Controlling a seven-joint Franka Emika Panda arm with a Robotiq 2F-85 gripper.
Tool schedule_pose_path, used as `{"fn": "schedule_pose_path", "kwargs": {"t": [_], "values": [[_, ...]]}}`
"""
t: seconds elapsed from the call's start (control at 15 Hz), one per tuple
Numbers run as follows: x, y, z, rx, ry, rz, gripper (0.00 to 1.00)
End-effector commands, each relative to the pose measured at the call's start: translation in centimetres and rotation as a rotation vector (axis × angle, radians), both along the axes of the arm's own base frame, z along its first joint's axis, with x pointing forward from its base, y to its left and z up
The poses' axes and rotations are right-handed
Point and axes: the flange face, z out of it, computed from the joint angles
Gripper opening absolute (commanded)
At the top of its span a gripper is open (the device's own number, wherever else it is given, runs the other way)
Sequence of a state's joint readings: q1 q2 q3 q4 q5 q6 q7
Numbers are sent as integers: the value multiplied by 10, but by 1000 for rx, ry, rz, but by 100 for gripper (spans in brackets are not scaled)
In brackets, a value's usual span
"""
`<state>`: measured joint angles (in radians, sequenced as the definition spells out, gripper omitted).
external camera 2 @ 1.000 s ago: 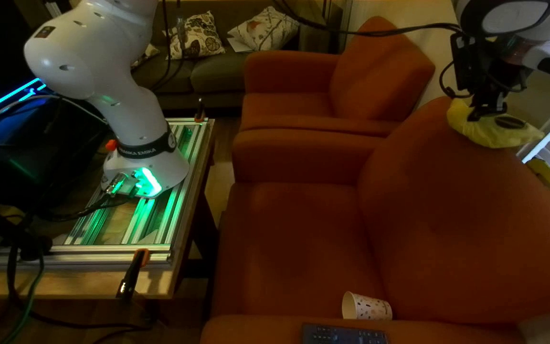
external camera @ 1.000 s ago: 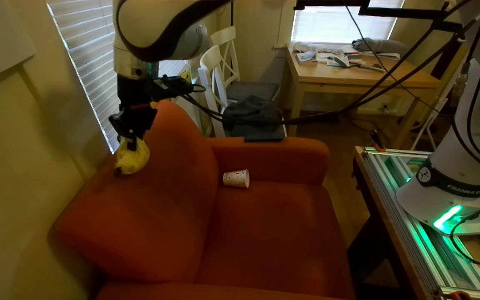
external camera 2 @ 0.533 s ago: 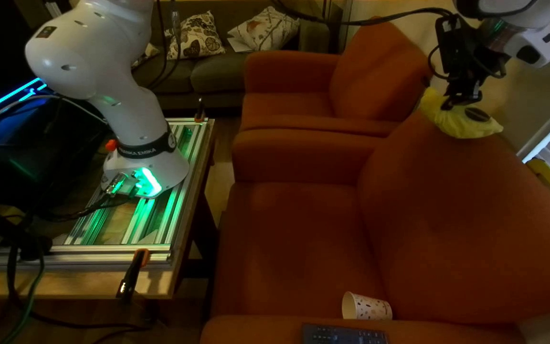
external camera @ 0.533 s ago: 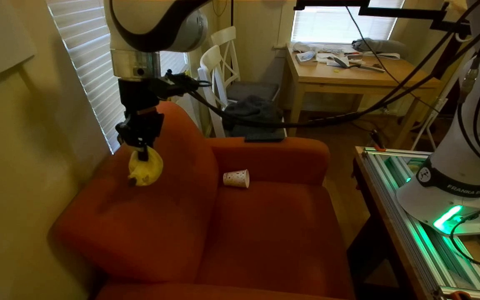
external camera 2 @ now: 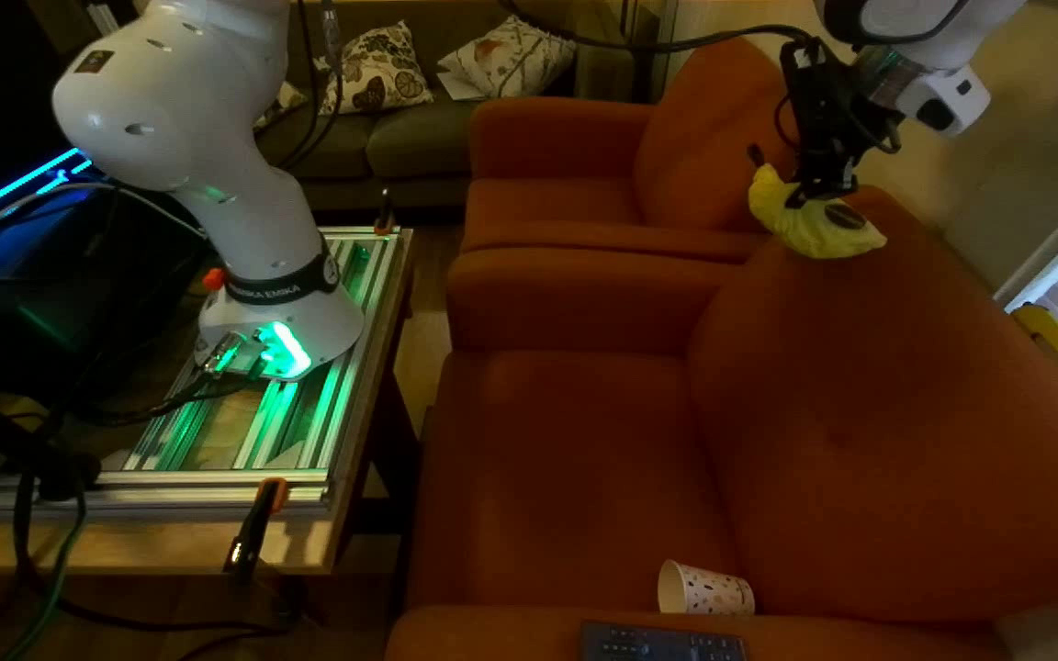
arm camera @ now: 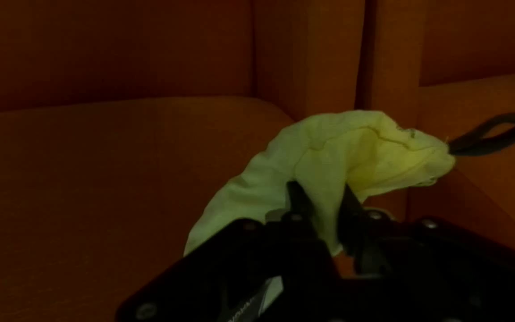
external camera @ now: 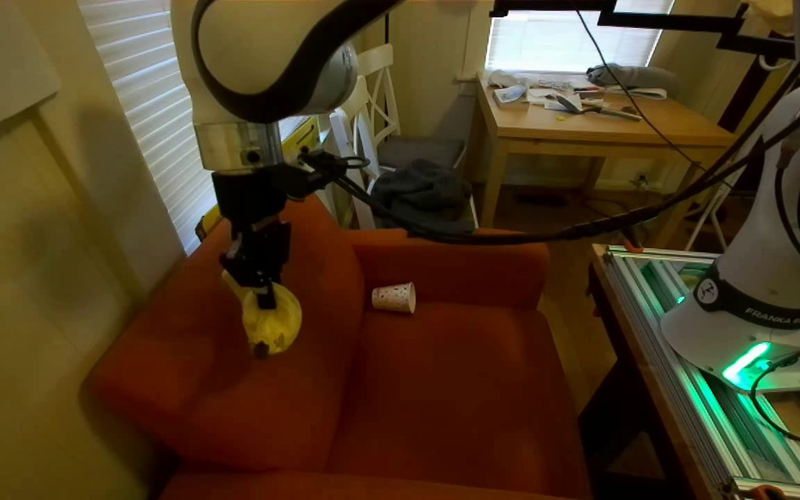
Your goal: Put the banana plush toy on the left armrest of the sofa on the right.
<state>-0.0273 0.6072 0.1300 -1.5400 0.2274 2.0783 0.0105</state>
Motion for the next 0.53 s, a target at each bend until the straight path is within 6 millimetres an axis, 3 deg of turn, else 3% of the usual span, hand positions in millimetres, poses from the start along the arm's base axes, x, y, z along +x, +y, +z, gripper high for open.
{"fn": "schedule_pose_path", "kwargs": {"t": [0.0,0.27,0.33,0.47], "values": [[-21,18,-1,10,25,56,7],[-30,31,-4,7,33,100,7],[-20,30,-19,-1,44,77,20],[-22,33,-17,-1,43,86,20]]}}
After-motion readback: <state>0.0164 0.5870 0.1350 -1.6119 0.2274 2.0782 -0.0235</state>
